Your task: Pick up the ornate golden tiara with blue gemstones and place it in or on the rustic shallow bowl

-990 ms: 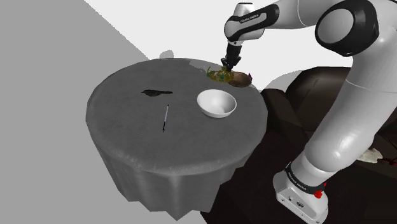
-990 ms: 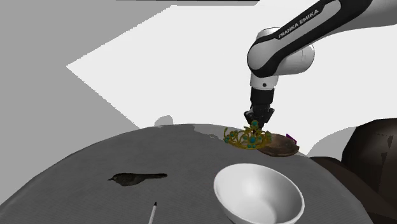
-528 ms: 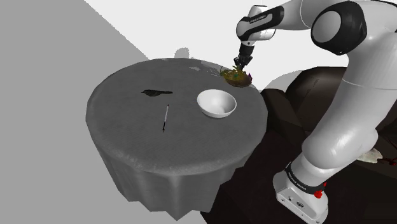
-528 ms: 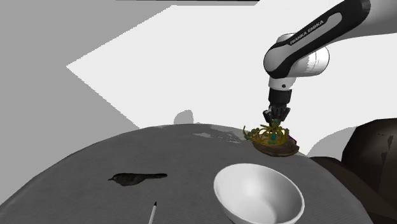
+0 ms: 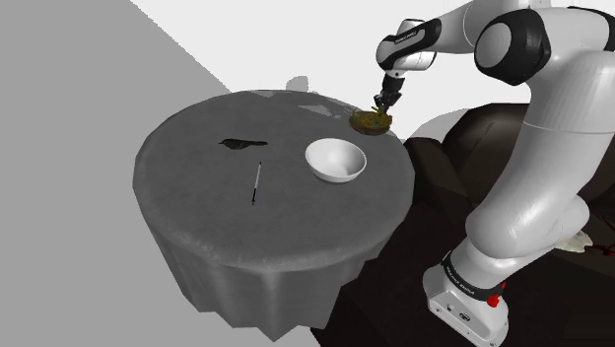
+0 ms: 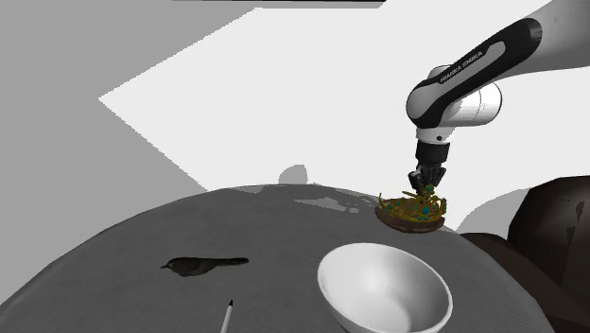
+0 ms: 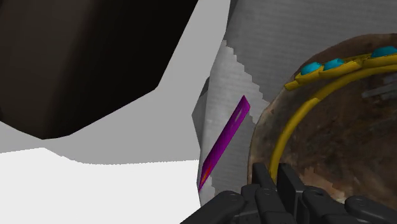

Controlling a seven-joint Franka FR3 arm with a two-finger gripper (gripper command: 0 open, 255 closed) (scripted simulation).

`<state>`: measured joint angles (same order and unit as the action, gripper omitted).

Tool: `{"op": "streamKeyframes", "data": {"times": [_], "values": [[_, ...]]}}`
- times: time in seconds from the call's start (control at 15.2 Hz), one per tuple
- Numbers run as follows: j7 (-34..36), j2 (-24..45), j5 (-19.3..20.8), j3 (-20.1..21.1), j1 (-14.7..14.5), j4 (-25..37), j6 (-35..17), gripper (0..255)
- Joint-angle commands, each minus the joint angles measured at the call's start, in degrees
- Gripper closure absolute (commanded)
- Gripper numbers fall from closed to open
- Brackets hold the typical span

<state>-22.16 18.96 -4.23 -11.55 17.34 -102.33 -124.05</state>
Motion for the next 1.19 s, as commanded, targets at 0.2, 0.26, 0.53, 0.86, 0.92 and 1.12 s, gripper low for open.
{"op": "streamKeyframes", "data": {"times": [0.2,0.26,0.53,0.86,0.92,1.12], "values": [[-0.25,0.65,-0.21,0.05,0.11,-0.79,-1.46,255],[-0.25,0.65,-0.21,0.05,0.11,-0.79,-1.46,255],[-0.25,0.65,-0.22,0.05,0.11,-0.79,-1.46,255],[-0.25,0.64,-0.22,0.05,0.10,-0.89,-1.54,0],[-0.25,0.65,-0.22,0.05,0.11,-0.79,-1.46,0],[0.21,-1.97,0.50,-0.22,-0.11,1.46,3.36,0]]}}
